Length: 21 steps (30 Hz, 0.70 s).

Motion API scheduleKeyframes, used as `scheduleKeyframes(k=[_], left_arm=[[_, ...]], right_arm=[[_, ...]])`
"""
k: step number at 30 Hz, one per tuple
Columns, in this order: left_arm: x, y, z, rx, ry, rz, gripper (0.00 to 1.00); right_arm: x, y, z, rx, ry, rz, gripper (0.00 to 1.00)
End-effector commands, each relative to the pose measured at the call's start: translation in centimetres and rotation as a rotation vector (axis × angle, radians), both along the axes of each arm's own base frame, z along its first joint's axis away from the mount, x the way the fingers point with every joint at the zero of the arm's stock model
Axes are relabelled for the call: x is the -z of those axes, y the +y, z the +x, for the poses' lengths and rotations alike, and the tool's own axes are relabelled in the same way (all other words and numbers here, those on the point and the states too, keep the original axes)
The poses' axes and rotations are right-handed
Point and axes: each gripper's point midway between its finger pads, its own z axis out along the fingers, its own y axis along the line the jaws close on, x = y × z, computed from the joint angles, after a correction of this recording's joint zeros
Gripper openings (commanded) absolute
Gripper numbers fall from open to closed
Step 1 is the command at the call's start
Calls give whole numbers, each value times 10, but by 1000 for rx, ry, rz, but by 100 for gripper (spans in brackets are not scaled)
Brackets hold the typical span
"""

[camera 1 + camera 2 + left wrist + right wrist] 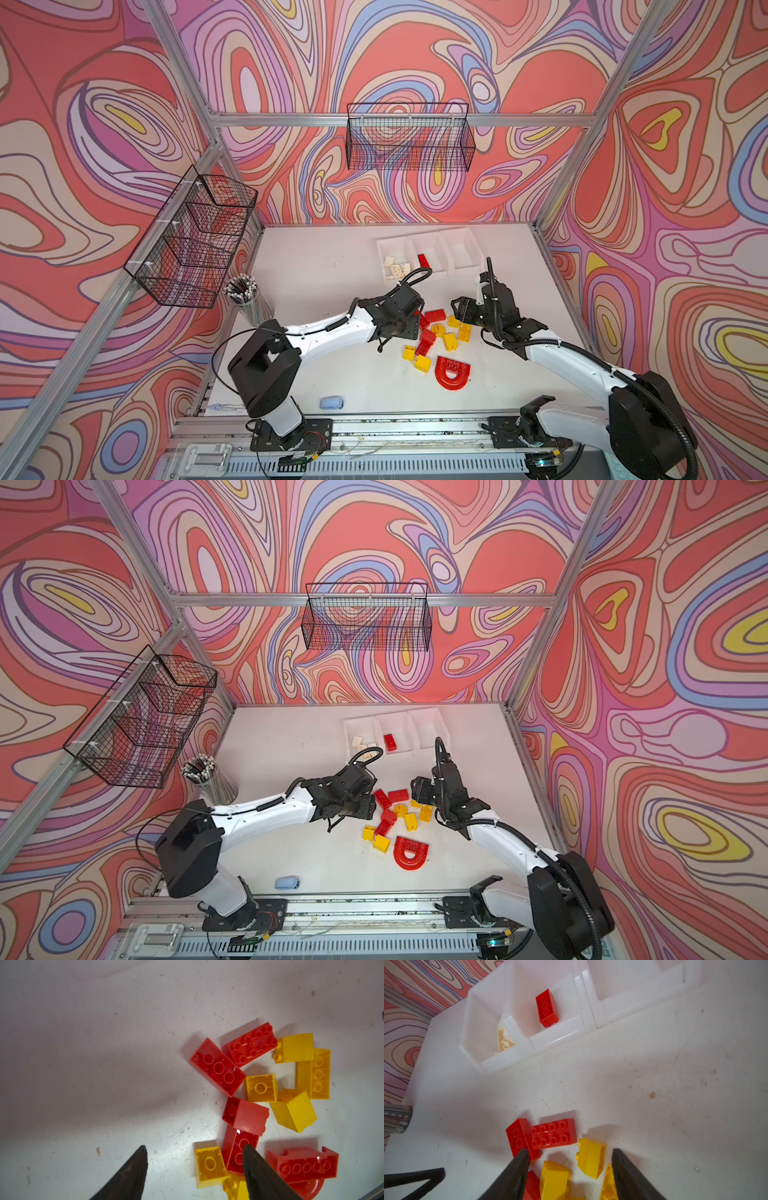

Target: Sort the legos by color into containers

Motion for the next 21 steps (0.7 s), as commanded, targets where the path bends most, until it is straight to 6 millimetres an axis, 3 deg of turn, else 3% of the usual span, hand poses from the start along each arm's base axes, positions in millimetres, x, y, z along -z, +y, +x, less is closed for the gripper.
scheduleKeyframes(k=[1, 8, 21], left_arm=[[3, -19, 16, -84, 7, -60, 72], [22, -43, 36, -83, 24, -16, 69], [44, -44, 48, -86, 38, 93, 60]], right_arm=[[-23, -11, 3, 59, -91, 12, 69], [12, -44, 0, 145, 2, -20, 72], [17, -39, -1, 129, -13, 51, 72]])
